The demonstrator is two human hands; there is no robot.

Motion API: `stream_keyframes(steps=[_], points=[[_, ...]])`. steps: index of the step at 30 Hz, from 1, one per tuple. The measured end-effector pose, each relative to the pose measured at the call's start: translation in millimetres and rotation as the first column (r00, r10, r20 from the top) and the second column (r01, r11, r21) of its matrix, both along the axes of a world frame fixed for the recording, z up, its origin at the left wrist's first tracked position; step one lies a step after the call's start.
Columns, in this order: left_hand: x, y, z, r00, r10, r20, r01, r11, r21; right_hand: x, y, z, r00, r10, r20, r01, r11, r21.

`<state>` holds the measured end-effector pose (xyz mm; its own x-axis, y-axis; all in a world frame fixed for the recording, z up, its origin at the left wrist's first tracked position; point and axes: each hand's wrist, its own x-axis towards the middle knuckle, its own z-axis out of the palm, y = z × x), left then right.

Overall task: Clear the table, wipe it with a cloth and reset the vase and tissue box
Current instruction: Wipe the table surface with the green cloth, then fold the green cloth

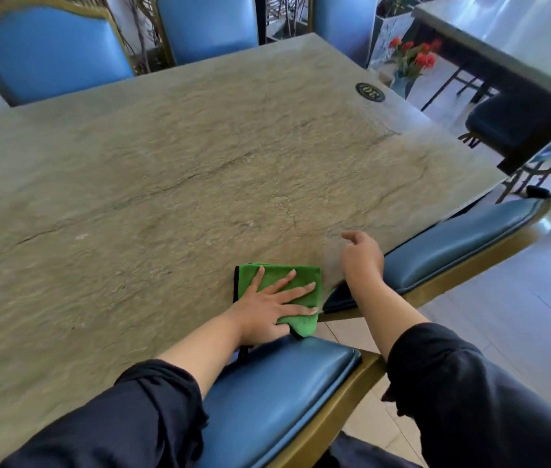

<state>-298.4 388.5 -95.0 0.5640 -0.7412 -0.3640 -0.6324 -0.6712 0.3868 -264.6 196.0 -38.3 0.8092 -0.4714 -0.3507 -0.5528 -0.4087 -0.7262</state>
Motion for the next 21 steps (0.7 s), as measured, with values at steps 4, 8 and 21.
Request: stream_keyframes(steps=[4,8,21], points=[[6,-4,41,0.89,0.163,-0.427,-0.155,0.986,0.053,-2,-2,13,0.999,0.039,-0.005,-0.039,0.998,0.057],[19,-7,83,0.694,0.37,-0.617,-0.346,0.924,0.164,-5,-1,31,0.983,0.179,-0.049,-0.175,0.981,0.079],[85,-71,152,0.231,0.328,-0.916,-0.895,0.44,-0.068,35,-76,82,0.986,0.028,0.162,-0.103,0.875,0.474]])
